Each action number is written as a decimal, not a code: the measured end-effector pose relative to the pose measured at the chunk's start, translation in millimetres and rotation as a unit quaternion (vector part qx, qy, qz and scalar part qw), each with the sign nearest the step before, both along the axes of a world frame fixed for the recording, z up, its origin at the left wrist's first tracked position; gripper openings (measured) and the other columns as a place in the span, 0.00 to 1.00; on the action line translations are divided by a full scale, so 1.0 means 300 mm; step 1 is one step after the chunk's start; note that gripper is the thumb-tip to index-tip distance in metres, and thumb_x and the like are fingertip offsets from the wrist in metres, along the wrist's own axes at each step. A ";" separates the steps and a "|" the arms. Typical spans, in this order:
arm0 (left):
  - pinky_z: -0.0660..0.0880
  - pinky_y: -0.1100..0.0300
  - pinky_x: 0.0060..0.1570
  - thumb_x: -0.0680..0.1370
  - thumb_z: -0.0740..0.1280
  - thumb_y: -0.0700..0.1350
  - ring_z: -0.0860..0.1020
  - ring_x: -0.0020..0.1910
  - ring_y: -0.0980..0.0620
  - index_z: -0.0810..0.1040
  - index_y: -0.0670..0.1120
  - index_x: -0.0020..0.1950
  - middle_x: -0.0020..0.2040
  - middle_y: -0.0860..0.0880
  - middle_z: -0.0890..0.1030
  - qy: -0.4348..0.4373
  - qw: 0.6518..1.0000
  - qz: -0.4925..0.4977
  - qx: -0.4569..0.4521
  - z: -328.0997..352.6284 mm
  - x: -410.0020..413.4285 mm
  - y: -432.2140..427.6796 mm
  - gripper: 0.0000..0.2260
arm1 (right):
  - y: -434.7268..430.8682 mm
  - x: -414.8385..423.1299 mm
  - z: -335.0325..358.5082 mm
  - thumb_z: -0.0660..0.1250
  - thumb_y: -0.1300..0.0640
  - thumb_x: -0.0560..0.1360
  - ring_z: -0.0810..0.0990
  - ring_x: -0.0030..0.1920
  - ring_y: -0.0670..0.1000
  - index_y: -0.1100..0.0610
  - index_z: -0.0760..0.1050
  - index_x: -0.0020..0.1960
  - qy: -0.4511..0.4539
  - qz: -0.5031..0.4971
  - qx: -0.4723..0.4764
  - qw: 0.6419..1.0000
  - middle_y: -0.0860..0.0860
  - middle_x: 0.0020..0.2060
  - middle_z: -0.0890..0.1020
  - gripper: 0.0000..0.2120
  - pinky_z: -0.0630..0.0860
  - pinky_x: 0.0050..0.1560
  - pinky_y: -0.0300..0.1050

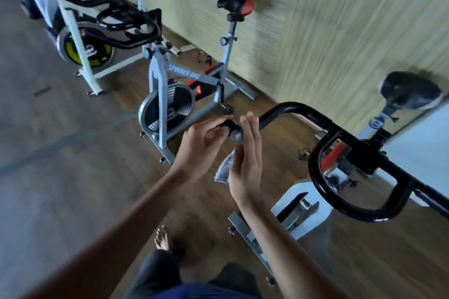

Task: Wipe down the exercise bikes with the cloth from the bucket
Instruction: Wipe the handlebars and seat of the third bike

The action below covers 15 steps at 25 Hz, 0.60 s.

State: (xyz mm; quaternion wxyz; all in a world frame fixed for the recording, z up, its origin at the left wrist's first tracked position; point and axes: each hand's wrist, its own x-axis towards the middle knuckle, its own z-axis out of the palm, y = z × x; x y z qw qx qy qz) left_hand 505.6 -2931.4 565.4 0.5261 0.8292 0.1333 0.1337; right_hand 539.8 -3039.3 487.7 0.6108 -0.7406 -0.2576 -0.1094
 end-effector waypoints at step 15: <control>0.75 0.51 0.65 0.82 0.62 0.41 0.80 0.62 0.56 0.79 0.44 0.66 0.60 0.50 0.83 -0.145 0.985 0.068 -0.071 -0.126 0.012 -0.068 0.14 | 0.037 0.243 -0.209 0.43 0.45 0.85 0.56 0.78 0.46 0.53 0.66 0.71 -0.121 -0.017 0.019 0.992 0.50 0.72 0.68 0.23 0.48 0.78 0.52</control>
